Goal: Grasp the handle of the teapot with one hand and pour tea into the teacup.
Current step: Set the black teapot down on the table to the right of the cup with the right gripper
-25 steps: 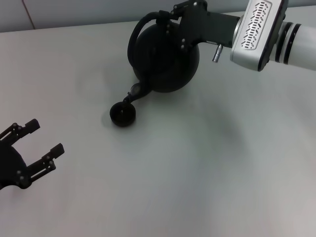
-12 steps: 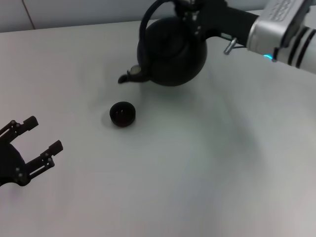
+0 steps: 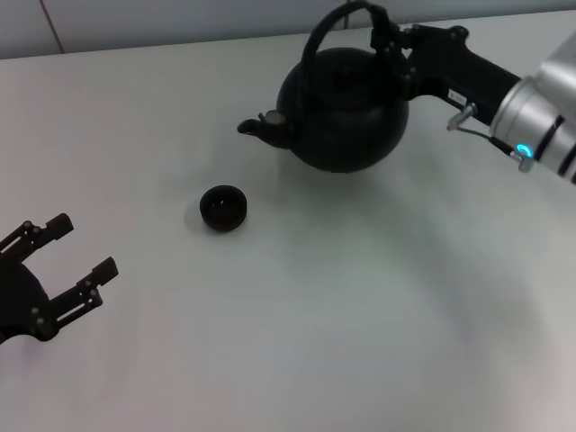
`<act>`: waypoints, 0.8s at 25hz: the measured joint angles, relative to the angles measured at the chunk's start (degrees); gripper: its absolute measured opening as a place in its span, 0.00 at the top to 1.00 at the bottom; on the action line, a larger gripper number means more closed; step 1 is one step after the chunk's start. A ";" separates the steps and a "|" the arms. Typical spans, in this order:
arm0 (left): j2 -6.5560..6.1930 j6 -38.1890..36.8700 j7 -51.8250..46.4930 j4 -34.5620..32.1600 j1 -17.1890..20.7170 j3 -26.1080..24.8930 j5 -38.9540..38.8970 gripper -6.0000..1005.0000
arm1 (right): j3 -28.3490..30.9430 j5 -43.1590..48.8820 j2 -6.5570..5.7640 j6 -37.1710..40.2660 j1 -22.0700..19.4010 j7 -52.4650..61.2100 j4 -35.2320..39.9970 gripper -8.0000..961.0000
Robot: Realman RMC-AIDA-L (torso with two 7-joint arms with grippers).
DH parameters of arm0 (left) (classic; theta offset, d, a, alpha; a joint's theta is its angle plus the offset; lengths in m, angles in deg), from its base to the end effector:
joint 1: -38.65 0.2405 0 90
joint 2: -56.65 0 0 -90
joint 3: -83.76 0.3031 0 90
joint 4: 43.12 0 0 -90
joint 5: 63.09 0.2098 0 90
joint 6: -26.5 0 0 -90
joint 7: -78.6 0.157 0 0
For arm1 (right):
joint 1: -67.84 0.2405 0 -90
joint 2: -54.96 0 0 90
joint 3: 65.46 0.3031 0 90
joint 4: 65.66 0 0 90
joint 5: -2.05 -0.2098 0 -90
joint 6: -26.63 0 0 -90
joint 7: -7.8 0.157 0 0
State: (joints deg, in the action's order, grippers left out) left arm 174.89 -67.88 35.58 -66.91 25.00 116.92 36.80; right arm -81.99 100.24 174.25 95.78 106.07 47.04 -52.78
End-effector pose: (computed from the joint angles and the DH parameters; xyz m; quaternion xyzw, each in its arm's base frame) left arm -0.3686 0.2534 -0.0273 -0.8863 -0.1415 -0.3240 0.2990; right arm 0.2937 0.4227 -0.0403 -0.8385 0.1576 0.3172 0.4140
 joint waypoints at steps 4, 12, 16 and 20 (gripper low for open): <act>-0.03 -0.10 0.00 0.05 -0.15 0.29 0.02 0.21 | 0.02 -3.44 0.02 2.19 -2.93 -2.15 -1.59 0.91; -0.13 -0.53 -0.01 0.06 -0.06 0.40 0.46 0.21 | 0.11 -6.14 0.10 2.49 -6.64 -4.25 -3.27 0.91; -0.12 -0.95 0.11 0.06 0.07 0.42 0.27 0.21 | 0.13 -6.25 0.09 2.52 -7.61 -5.86 -4.35 0.91; -0.12 -1.29 0.24 0.06 0.15 0.41 0.18 0.21 | 0.15 -6.85 0.11 2.52 -8.25 -6.48 -5.15 0.91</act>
State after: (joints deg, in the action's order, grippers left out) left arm 174.77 -69.17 35.82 -66.85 25.14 117.33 36.98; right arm -81.83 93.39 174.35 98.31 97.82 40.56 -57.94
